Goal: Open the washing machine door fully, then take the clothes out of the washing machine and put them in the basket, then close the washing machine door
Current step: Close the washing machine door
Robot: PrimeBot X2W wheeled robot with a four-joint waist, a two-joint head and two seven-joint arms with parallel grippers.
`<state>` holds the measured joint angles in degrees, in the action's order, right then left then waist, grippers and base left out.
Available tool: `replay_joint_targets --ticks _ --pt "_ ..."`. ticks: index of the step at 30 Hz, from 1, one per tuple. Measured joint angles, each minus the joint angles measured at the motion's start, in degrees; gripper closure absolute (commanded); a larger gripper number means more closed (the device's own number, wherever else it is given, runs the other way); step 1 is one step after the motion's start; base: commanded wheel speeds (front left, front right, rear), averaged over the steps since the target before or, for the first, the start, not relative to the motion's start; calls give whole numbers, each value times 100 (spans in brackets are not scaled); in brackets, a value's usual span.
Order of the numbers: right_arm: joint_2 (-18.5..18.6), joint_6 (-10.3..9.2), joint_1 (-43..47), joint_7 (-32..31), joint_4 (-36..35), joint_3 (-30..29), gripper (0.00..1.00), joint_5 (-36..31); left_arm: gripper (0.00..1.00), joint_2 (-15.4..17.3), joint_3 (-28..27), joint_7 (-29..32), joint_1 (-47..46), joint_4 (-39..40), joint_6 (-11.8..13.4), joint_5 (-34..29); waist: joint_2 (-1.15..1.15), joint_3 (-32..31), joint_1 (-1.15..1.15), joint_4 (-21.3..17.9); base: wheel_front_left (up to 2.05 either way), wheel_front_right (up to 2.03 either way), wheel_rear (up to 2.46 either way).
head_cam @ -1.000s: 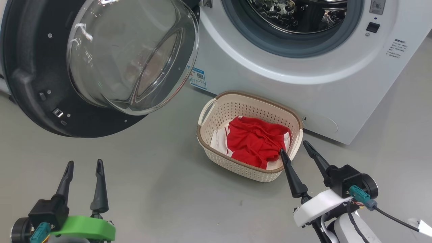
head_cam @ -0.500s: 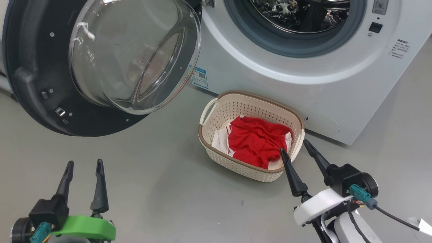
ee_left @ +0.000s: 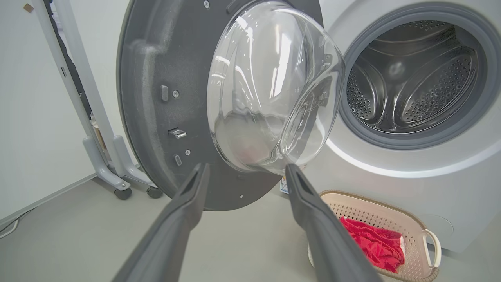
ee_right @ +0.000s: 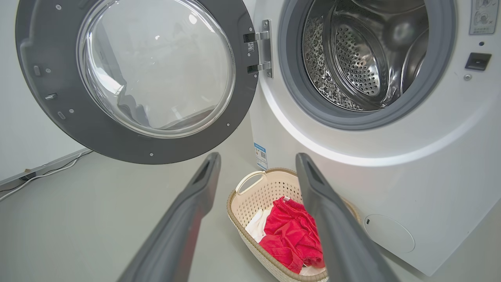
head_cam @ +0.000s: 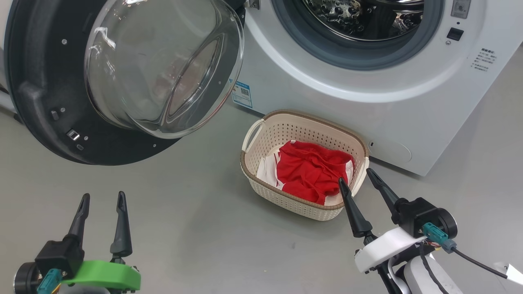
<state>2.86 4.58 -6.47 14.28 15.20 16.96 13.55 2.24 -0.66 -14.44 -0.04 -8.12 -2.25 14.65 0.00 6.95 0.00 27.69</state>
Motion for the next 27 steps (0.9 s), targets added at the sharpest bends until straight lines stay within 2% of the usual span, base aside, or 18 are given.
replay_joint_targets --ticks 10,11,12,20,27 --pt "0 -1 -2 0 0 14 0 1 0 -1 5 0 1 64 -1 2 0 13 0 -11 0 0 0" --pt "0 -1 -3 0 0 19 0 1 54 -1 5 0 1 67 -1 3 0 16 0 -13 0 0 0" --pt "0 -1 -3 0 0 23 0 2 100 -1 4 0 1 71 -3 3 0 19 0 -15 0 0 0" --pt "5 -1 -19 0 -4 155 0 -7 100 -9 -145 -1 7 288 -8 44 0 168 0 -84 0 0 0" --pt "30 -16 -147 0 -14 189 0 -115 100 15 -586 -1 -41 722 -7 47 0 449 0 -147 0 0 0"
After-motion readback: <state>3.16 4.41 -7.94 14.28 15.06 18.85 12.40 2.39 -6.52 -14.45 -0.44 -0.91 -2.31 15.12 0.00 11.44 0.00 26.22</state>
